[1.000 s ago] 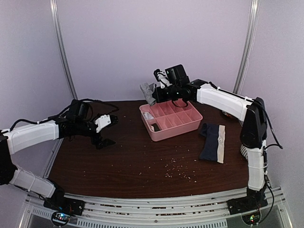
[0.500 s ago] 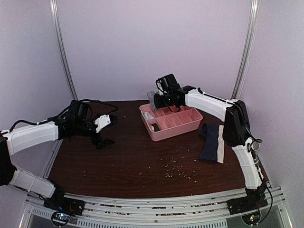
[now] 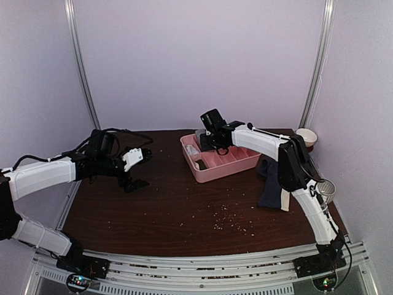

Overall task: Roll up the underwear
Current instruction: Place the underwear in the storage box.

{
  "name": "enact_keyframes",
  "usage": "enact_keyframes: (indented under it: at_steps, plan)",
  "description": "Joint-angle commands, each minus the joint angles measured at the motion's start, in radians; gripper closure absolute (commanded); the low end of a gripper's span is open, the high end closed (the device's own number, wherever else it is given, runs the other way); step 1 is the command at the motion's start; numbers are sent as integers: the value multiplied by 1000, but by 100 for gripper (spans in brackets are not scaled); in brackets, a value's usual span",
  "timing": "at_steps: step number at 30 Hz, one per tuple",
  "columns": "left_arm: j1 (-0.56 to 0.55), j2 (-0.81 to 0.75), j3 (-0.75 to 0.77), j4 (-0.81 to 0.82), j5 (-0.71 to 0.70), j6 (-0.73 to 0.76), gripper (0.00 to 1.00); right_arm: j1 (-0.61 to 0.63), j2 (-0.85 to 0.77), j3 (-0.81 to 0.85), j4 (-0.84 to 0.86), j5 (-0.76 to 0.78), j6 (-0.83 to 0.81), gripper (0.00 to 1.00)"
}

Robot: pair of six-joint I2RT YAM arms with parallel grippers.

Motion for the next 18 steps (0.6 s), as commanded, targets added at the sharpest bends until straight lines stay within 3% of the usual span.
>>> enact_keyframes:
  at_steps: [1, 6, 18]
  plan:
    - [7, 2, -11, 40, 3, -10, 2, -12, 1, 41, -108, 27, 20, 100]
    - [7, -1, -12, 40, 5, -8, 2, -11, -22, 39, -222, -43, 29, 100]
    - [8, 2, -11, 34, 13, -7, 2, 33, -188, -195, -313, -95, 61, 100]
